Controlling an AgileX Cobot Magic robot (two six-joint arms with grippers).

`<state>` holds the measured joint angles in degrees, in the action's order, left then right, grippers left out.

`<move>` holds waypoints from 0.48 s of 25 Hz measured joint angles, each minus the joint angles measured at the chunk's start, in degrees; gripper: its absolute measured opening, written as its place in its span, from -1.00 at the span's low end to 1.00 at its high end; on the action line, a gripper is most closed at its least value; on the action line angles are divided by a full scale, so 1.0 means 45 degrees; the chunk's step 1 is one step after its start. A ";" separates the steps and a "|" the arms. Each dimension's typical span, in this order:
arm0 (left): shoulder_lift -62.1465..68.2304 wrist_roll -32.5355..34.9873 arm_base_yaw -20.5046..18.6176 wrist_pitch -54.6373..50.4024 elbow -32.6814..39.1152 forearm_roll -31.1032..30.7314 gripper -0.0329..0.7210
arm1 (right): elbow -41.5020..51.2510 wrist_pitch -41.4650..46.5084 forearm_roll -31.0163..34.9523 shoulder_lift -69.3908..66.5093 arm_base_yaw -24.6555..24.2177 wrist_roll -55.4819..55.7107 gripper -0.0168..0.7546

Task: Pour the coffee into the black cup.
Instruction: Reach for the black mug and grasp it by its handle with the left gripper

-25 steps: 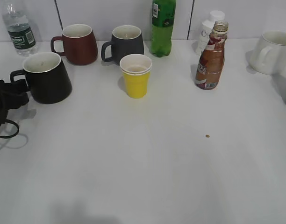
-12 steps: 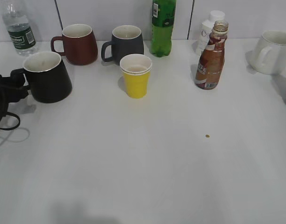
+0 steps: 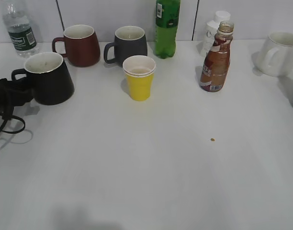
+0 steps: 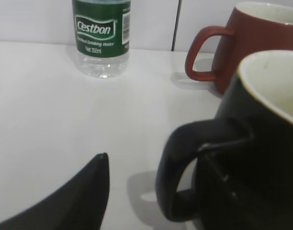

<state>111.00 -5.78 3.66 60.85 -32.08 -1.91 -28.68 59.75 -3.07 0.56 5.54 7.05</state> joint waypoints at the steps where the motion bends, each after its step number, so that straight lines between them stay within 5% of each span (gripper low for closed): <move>1: 0.0011 0.0000 0.0000 0.0031 -0.0010 -0.0011 0.24 | 0.0000 0.0000 0.0000 0.0000 0.0000 0.0000 0.52; 12: 0.0113 0.0000 -0.0733 0.0338 -0.0033 -0.1207 0.24 | 0.0000 0.0000 0.0000 0.0000 0.0000 0.0000 0.52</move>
<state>111.51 -5.78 0.36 62.37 -32.23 -7.34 -28.68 59.75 -3.07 0.56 5.54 7.05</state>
